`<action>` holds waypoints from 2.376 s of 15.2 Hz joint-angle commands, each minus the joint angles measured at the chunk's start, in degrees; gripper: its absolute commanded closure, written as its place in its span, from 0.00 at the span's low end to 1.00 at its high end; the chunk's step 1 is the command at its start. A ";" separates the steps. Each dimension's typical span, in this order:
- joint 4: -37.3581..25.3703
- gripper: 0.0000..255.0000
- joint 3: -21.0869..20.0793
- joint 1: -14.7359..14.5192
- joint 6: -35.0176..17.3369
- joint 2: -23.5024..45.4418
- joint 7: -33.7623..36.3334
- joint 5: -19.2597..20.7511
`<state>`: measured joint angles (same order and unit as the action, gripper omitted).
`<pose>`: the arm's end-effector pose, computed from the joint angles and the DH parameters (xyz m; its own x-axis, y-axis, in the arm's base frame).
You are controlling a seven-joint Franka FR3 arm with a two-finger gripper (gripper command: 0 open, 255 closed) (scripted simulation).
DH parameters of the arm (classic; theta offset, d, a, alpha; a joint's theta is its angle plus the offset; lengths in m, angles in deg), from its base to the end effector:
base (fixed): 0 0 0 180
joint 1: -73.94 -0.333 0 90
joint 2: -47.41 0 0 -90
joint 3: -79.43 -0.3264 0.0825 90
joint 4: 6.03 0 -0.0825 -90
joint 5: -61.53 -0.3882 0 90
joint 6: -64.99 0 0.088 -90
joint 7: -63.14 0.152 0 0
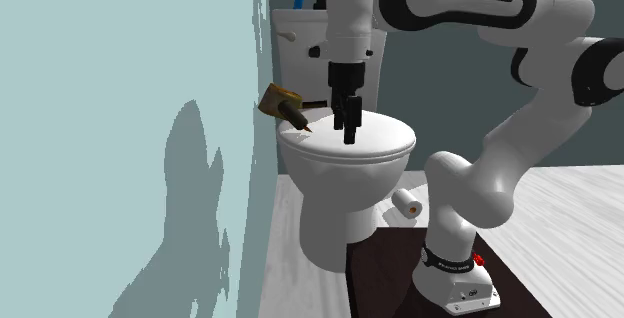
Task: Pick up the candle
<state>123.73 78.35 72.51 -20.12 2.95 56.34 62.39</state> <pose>0.2977 0.0124 0.5855 0.9879 0.1551 -0.0067 0.1552 -0.9875 0.0276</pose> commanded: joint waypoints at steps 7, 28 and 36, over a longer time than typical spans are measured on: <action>-3.09 0.00 0.70 5.45 -8.48 7.45 7.69 2.65; -20.24 0.00 6.50 22.27 -25.54 28.32 35.44 12.27; -14.70 0.00 6.92 22.80 -31.06 28.06 37.29 13.09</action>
<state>107.10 84.94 95.22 -50.30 29.43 93.51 75.65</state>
